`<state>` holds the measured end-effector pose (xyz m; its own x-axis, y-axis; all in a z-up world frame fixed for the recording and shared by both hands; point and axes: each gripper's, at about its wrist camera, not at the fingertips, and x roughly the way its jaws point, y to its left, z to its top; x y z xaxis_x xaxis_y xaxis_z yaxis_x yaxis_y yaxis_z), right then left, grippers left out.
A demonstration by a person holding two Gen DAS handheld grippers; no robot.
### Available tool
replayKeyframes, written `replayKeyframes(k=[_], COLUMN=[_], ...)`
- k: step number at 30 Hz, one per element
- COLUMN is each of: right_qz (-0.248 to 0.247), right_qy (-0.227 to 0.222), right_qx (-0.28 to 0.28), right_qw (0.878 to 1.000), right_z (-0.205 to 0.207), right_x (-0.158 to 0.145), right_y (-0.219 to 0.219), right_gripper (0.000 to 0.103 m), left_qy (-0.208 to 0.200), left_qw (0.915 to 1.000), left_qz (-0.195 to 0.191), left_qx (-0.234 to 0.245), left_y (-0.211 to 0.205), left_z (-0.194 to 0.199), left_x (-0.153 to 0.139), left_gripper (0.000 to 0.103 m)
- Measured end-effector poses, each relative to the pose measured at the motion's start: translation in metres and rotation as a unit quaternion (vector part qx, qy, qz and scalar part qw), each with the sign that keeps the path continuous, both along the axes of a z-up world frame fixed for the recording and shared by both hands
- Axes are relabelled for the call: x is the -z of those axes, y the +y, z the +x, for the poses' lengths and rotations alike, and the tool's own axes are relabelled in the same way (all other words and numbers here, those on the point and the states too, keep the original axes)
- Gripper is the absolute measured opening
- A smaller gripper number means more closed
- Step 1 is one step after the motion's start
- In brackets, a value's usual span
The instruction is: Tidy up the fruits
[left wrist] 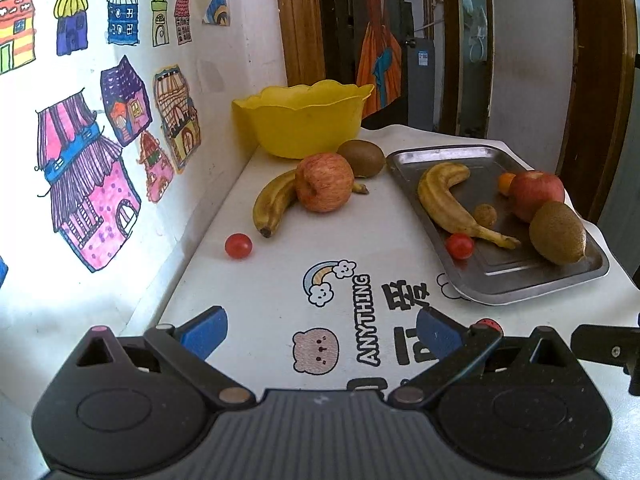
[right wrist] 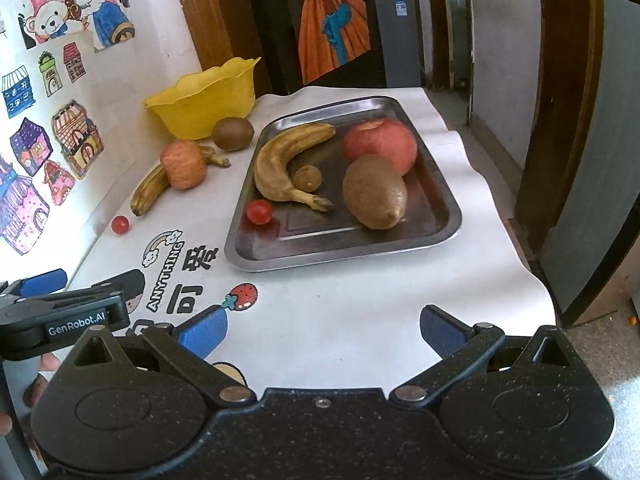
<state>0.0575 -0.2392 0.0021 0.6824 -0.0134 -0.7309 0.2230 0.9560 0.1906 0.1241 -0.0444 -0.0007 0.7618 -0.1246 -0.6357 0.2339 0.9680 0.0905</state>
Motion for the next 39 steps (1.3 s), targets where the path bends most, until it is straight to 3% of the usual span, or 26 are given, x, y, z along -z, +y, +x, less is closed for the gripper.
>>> replayKeyframes(k=[13, 19, 27, 39], right_qz=[0.002, -0.007, -0.021, -0.052], right_qy=[-0.013, -0.019, -0.043, -0.063], right_qx=[-0.048, -0.077, -0.109, -0.164], right_qw=[0.999, 0.997, 0.993, 0.983], right_z=[0.027, 0.043, 0.069, 0.121], right_x=[-0.01, -0.01, -0.016, -0.016], right_y=[0.01, 0.014, 0.019, 0.02], right_gripper=[0.102, 0.102, 0.102, 0.102], left_qy=[0.007, 0.02, 0.025, 0.039], left_qw=[0.999, 0.995, 0.989, 0.9825], left_qz=[0.019, -0.009, -0.015, 0.015], left_qx=[-0.039, -0.097, -0.145, -0.182], left_y=[0.006, 0.009, 0.012, 0.016], left_z=[0.017, 0.033, 0.055, 0.08], left_x=[0.008, 0.006, 0.004, 0.012], left_gripper=[0.102, 0.102, 0.102, 0.102])
